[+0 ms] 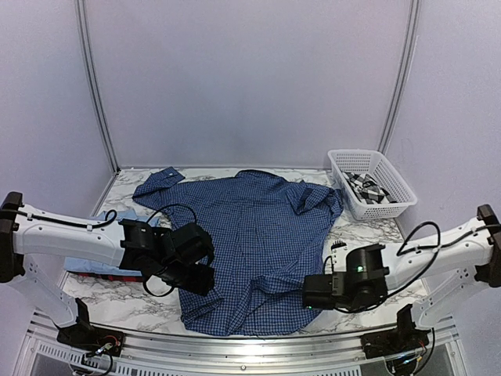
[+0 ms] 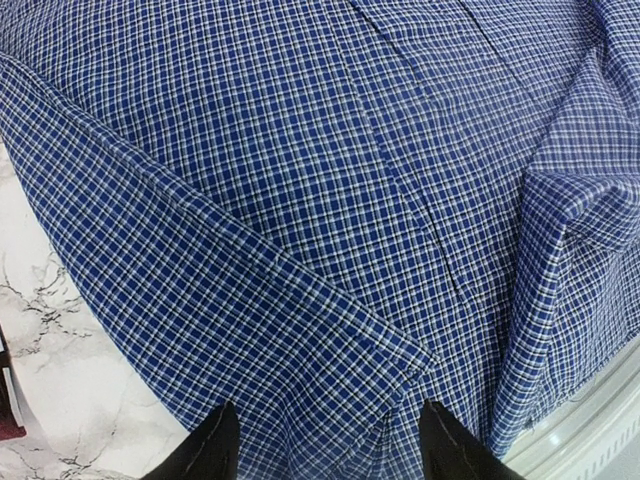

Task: Fold and stack the long sleeve shirts
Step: Flatten out the crumpled shirt at the center of the board.

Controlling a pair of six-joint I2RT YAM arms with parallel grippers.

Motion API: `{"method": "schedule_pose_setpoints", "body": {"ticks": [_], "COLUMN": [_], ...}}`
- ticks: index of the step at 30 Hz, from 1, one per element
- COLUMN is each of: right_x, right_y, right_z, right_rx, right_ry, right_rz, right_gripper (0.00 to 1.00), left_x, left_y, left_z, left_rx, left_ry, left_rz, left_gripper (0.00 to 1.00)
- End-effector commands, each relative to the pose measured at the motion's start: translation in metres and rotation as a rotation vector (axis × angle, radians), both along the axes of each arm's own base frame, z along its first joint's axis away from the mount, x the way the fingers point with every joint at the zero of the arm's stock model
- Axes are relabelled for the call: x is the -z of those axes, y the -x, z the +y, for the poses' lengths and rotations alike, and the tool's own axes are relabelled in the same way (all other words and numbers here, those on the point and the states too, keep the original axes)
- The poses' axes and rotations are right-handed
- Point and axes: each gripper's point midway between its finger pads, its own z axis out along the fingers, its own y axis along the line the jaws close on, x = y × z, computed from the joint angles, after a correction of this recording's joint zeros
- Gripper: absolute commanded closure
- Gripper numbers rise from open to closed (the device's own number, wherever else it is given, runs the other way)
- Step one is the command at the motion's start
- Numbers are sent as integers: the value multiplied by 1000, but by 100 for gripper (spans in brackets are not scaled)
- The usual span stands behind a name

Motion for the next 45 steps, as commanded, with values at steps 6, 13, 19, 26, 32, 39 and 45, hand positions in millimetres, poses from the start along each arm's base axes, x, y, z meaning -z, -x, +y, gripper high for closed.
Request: {"method": "schedule_pose_setpoints", "body": {"ticks": [6, 13, 19, 26, 32, 39, 45], "right_x": [1, -35, -51, -31, -4, 22, 33], "right_y": [22, 16, 9, 5, 11, 14, 12], "right_z": [-25, -25, -7, 16, 23, 12, 21], "right_rx": [203, 148, 84, 11, -14, 11, -1], "right_ry": [-538, -757, -642, -518, -494, -499, -534], "right_rz": [23, -49, -60, 16, 93, 145, 182], "right_gripper": [17, 14, 13, 28, 38, 48, 56], "left_x": [11, 17, 26, 39, 51, 27, -8], "left_y": [7, 11, 13, 8, 10, 4, 1], "left_z": [1, -11, -22, -30, -31, -22, 16], "left_rx": [58, 92, 106, 85, 76, 24, -107], "left_ry": [-66, -92, -116, -154, -177, -133, -58], "left_rz": [32, 38, 45, 42, 61, -1, -85], "left_gripper": [41, 43, 43, 52, 68, 100, 100]}}
